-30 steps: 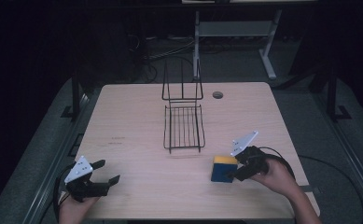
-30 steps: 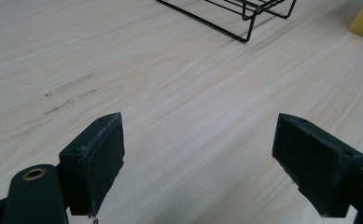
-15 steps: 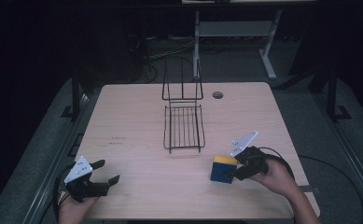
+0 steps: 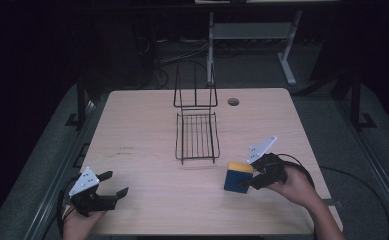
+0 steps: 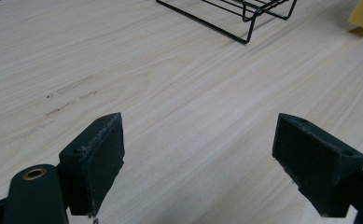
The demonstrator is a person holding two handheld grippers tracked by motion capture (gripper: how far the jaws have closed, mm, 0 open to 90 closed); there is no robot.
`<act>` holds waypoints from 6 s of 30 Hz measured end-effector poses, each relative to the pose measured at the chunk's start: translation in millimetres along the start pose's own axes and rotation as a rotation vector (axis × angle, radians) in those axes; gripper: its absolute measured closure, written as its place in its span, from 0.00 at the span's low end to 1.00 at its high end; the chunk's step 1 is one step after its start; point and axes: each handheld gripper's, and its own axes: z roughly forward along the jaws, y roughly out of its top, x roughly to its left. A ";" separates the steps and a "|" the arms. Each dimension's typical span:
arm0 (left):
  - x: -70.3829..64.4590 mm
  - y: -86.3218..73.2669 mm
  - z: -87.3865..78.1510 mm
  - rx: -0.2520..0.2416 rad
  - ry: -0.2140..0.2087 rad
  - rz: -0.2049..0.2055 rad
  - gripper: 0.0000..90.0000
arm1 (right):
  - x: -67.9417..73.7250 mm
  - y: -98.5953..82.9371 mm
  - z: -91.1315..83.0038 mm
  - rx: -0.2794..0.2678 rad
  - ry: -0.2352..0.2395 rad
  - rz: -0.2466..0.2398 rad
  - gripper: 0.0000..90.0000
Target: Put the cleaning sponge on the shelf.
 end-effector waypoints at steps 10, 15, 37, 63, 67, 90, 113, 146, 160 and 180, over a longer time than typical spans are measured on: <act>0.1 0.5 0.0 -0.002 -0.001 0.001 0.18 | -5.7 12.8 1.3 0.005 0.008 -0.003 0.62; 1.2 0.0 -0.7 -0.008 -0.002 -0.010 0.18 | -7.4 21.4 2.8 0.001 0.010 -0.012 0.62; -0.4 0.2 1.8 -0.004 -0.008 -0.008 0.18 | -21.3 48.9 2.5 -0.006 0.016 -0.033 0.62; 1.9 -0.5 1.3 0.000 -0.005 -0.005 0.18 | -41.1 75.1 7.2 -0.013 0.021 -0.037 0.62; 1.9 -0.4 1.6 0.002 -0.006 -0.002 0.18 | -44.5 80.8 5.6 -0.019 0.019 -0.044 0.62; 1.3 0.2 1.3 -0.004 -0.006 0.000 0.18 | -66.0 101.0 9.2 -0.029 0.024 -0.028 0.62; 0.8 0.4 1.5 0.000 -0.008 0.003 0.18 | -93.1 116.7 17.3 -0.051 0.017 -0.014 0.62; 1.1 0.1 2.8 -0.002 -0.014 0.002 0.18 | -122.8 120.2 47.5 -0.034 0.002 0.032 0.61; 1.6 -0.5 2.2 -0.001 -0.014 0.002 0.18 | -124.0 119.4 54.3 -0.024 0.013 0.034 0.60; 1.7 -0.3 2.0 0.001 -0.013 0.004 0.18 | -123.8 118.3 52.3 -0.018 0.011 0.043 0.53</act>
